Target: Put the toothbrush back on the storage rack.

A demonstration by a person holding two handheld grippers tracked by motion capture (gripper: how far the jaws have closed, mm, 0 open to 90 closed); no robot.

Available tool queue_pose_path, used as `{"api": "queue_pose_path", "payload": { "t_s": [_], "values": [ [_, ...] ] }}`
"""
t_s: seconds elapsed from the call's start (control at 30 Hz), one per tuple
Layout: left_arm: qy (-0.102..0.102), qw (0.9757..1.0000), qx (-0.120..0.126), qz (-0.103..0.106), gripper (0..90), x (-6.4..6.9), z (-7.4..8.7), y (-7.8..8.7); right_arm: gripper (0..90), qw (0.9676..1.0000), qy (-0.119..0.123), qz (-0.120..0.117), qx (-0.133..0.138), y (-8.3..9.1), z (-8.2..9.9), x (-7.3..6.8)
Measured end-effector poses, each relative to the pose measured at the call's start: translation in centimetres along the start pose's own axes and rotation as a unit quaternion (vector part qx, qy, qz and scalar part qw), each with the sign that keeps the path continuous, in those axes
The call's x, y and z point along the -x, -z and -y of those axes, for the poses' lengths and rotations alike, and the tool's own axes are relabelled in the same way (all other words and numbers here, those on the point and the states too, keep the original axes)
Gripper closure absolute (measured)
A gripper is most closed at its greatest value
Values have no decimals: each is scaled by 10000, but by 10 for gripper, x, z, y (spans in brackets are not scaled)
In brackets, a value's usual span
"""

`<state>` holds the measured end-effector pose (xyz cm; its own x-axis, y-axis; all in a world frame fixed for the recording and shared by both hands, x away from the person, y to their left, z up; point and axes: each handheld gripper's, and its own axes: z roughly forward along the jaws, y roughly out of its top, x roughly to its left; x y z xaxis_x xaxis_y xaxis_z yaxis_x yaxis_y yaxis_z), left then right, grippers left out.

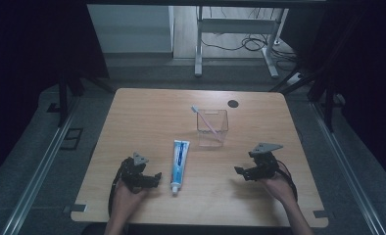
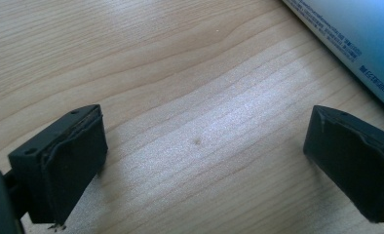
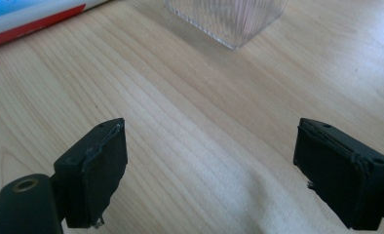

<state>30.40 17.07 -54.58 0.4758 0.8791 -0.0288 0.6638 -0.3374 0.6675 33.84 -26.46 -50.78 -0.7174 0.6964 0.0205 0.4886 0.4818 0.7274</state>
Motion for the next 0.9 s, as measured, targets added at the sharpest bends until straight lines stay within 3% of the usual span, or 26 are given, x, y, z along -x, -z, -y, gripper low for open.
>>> {"api": "queue_pose_path", "payload": {
  "t_s": [0.67,0.9],
  "values": [
    [-4,10000,-3,-1,23,0,0,0,122,9998,-89,49,-166,-10,34,-4],
    [-3,10000,-4,2,22,0,0,0,124,9999,-53,154,-29,-11,38,-6]
  ]
}}
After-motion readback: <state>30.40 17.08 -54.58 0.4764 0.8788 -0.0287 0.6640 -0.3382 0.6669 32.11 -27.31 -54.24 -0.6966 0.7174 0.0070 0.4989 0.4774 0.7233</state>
